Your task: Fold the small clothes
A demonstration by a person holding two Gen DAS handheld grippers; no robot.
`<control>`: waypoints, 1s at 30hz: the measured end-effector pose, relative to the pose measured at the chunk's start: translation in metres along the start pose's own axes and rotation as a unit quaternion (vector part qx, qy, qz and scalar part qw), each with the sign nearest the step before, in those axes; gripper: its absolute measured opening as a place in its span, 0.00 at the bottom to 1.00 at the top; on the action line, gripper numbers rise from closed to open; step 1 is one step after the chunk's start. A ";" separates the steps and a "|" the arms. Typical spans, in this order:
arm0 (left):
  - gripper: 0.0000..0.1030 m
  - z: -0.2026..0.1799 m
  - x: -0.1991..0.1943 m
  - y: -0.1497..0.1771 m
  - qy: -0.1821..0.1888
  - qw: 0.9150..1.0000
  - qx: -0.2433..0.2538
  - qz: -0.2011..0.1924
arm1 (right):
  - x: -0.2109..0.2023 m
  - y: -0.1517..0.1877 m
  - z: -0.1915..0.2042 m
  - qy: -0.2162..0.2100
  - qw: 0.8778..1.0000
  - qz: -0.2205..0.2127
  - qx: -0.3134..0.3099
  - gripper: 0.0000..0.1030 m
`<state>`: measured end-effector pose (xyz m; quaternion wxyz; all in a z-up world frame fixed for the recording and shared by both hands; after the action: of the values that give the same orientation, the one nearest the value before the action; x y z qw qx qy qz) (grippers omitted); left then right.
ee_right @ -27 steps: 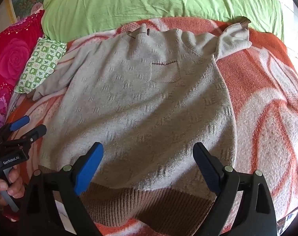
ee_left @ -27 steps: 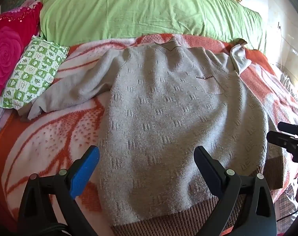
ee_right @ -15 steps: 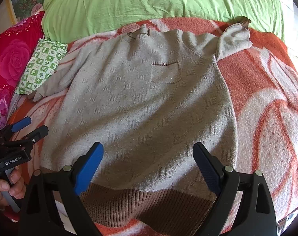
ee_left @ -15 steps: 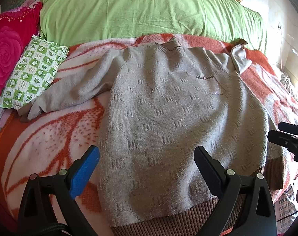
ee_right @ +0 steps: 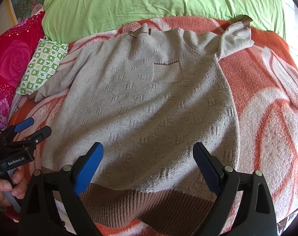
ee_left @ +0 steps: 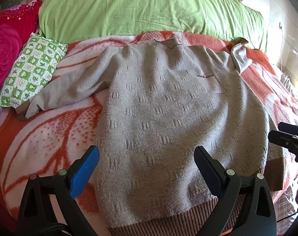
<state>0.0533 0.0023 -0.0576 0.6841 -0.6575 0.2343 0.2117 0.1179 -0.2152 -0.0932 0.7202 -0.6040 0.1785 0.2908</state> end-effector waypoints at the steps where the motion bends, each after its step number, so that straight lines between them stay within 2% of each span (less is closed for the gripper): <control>1: 0.94 0.000 0.001 0.000 0.000 1.000 0.000 0.001 | 0.000 0.002 -0.002 0.003 1.000 0.006 0.001 0.90; 8: 0.94 -0.001 0.010 -0.002 0.004 1.000 -0.012 0.020 | 0.003 0.003 -0.014 0.020 0.998 0.052 0.007 0.90; 12: 0.94 -0.001 0.017 -0.006 0.004 1.000 -0.020 0.022 | 0.007 -0.005 -0.023 0.014 0.999 0.036 0.023 0.90; 18: 0.94 -0.003 0.032 -0.010 -0.002 0.999 -0.031 0.031 | 0.014 -0.017 -0.041 0.015 0.998 0.036 0.041 0.90; 22: 0.94 -0.007 0.048 -0.020 0.000 0.998 -0.039 0.039 | 0.020 -0.031 -0.061 0.026 0.998 0.030 0.048 0.90; 30: 0.94 -0.011 0.089 -0.049 -0.009 0.996 -0.057 0.061 | 0.042 -0.089 -0.130 0.062 0.995 0.000 0.082 0.90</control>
<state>0.1532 -0.0123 -0.0714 0.6334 -0.6778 0.2560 0.2718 0.2188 -0.3419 -0.0774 0.7551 -0.5596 0.2459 0.2372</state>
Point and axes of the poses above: each gripper's, at about its wrist camera, not at the fingertips, and x roughly the way its jaws point, z to its left, y to its underside, the point moved 7 cm from there along x, roughly the way its jaws point, and after that the axes turned 12 degrees about -z, right-handed, at the moved point
